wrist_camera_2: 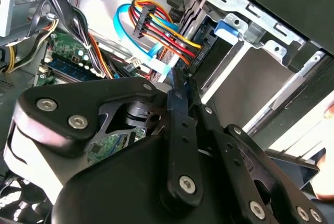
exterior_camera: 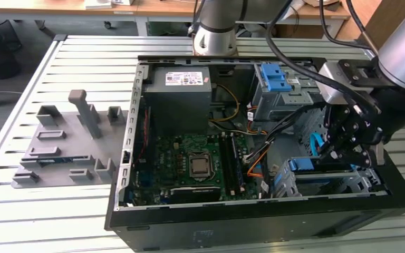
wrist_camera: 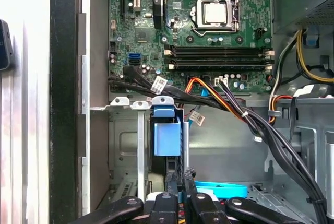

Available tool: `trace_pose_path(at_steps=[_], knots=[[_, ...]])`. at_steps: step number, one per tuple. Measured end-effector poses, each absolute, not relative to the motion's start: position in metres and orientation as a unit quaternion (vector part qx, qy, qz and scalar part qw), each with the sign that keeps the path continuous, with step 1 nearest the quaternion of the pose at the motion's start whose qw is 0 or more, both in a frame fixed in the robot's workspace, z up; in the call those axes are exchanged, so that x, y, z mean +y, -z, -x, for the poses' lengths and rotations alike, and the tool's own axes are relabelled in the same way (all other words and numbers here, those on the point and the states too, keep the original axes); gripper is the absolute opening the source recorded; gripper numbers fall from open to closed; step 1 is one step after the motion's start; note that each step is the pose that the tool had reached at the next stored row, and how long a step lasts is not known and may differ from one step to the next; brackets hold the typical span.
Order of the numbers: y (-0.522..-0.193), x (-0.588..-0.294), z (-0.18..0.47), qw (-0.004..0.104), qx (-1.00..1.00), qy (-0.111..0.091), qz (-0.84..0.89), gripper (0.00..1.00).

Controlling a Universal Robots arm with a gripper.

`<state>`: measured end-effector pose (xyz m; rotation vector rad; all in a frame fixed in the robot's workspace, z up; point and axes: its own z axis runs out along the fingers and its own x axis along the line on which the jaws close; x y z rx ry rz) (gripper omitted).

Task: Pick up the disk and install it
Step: 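Insert the second disk wire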

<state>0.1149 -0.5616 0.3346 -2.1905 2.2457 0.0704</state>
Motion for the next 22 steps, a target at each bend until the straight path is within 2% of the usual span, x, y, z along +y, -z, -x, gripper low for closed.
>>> trace_pose_path(at_steps=[22], knots=[[-0.3286, -0.5652, -0.1149, 0.002, 0.716, -0.022, 0.698, 0.16]])
